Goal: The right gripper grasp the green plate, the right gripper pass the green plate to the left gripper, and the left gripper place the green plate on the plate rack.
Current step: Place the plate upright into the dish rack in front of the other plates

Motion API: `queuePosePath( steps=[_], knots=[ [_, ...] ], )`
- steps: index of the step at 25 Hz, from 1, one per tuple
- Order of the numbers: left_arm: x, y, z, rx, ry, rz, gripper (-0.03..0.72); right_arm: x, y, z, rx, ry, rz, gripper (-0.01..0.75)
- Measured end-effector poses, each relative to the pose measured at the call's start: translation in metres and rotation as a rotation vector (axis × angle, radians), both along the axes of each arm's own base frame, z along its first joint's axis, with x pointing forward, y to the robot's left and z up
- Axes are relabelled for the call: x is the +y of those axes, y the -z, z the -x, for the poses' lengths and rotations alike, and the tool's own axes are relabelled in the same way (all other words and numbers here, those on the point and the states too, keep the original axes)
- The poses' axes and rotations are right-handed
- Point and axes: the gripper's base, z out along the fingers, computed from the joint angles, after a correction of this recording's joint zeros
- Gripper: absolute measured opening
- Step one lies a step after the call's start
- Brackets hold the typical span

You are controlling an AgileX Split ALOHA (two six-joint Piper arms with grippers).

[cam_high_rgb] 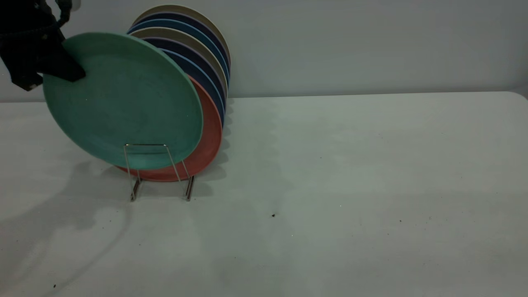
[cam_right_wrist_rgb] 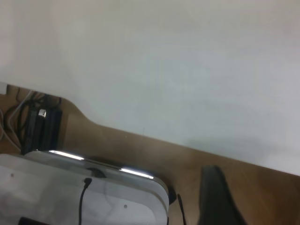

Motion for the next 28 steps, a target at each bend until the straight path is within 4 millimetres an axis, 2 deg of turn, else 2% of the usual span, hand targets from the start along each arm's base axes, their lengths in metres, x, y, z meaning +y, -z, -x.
queuePosePath(
  steps=[7,13,25,28],
  knots=[
    [-0.0001,0.0008,0.0000,0.004,0.001,0.001,0.186,0.0000,0.0000,-0.0001,-0.001,0.000,0.000,0.445],
    [-0.0004,0.0010,0.0004,0.009,0.002,0.004,0.290,0.0000,0.0000,-0.0001,-0.002,-0.002,0.001,0.445],
    [-0.0041,0.0003,0.0011,0.025,-0.022,0.068,0.315,-0.0001,-0.0004,-0.0007,-0.009,-0.001,0.002,0.445],
    [-0.0072,-0.0002,0.0009,0.025,-0.028,0.087,0.357,-0.0001,-0.0005,-0.0008,-0.011,-0.001,0.002,0.445]
  ],
)
